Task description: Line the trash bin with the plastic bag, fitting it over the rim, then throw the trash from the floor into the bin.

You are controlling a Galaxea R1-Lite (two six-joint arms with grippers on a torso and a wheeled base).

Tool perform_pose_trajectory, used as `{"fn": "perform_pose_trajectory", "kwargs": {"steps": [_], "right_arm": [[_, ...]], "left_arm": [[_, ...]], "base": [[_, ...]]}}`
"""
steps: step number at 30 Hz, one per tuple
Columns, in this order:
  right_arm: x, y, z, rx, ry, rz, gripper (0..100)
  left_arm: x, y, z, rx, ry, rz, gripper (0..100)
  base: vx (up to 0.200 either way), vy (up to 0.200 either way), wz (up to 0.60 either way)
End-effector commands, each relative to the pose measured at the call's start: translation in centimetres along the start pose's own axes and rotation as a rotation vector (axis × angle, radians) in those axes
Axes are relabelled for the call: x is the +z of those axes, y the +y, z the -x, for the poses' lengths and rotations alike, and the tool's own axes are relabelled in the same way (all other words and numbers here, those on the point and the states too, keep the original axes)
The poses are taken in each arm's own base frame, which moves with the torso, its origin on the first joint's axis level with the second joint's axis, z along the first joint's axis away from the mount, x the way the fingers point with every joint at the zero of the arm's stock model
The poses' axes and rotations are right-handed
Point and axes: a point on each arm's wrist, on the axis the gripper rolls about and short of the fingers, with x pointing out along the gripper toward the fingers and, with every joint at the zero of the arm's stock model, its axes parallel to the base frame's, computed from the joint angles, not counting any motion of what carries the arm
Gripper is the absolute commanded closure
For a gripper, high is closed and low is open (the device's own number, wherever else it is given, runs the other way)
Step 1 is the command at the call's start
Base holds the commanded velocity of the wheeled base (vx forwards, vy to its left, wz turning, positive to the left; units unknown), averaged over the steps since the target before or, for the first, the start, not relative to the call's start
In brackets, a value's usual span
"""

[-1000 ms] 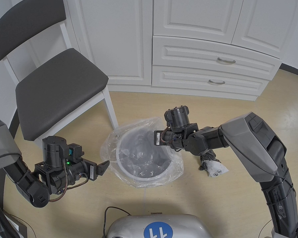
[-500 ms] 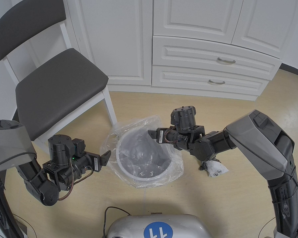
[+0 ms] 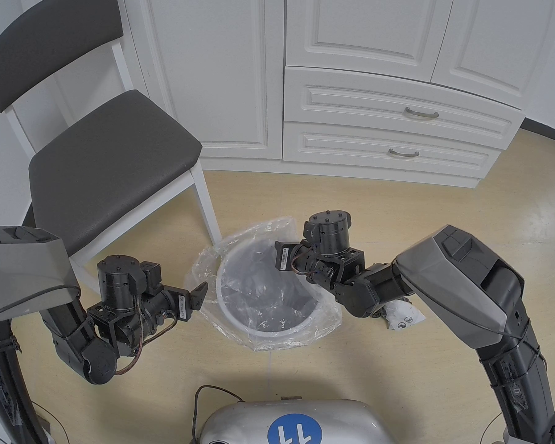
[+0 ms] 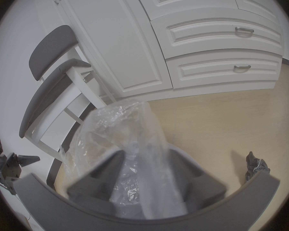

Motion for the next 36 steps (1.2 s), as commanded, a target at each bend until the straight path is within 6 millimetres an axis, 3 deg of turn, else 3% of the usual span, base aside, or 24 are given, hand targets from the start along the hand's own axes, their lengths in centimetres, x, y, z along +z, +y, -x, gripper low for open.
{"fn": "perform_pose_trajectory", "kwargs": {"steps": [1,9,14,17,18,22,23,24,30,36], "right_arm": [[-0.4,0.0,-0.1,-0.002,0.012,0.002,100],[-1.2,-1.0,2.7,-0.011,0.182,0.161,100],[-1.8,-1.2,3.2,-0.011,0.298,0.199,100],[-2.4,-1.1,1.8,-0.021,0.346,0.208,100],[-2.7,-1.1,0.1,-0.030,0.346,0.206,100],[-2.9,-0.7,-2.6,-0.041,0.359,0.199,100],[-2.9,-0.6,-2.8,-0.039,0.361,0.197,100],[-5.0,-1.0,-3.1,-0.057,0.426,0.190,100],[-7.5,-1.0,-3.4,-0.057,0.472,0.200,100],[-7.8,-1.1,-3.9,-0.049,0.421,0.181,100]], "left_arm": [[0.1,0.0,0.1,0.001,-0.003,0.001,0],[0.2,0.0,0.1,0.001,-0.007,0.002,0],[0.3,0.0,0.2,0.000,-0.009,0.001,0],[0.3,0.0,0.2,0.000,-0.010,0.001,0],[0.3,0.0,0.2,0.001,-0.012,0.002,0],[0.4,0.1,0.1,0.004,-0.017,0.004,0],[0.4,0.1,0.1,0.004,-0.017,0.004,0],[0.4,0.1,0.1,0.004,-0.015,0.003,0],[0.3,0.1,-0.1,0.004,-0.014,0.003,0],[0.3,0.2,-0.1,0.005,-0.011,0.005,0]], "base": [[0.000,0.000,0.00],[0.000,0.000,0.00],[0.000,0.000,0.00],[0.000,0.000,0.00],[0.000,0.000,0.00],[0.000,0.000,0.00],[0.000,0.000,0.00],[0.000,0.000,0.00],[0.000,0.000,0.00],[0.000,0.000,0.00]]}}
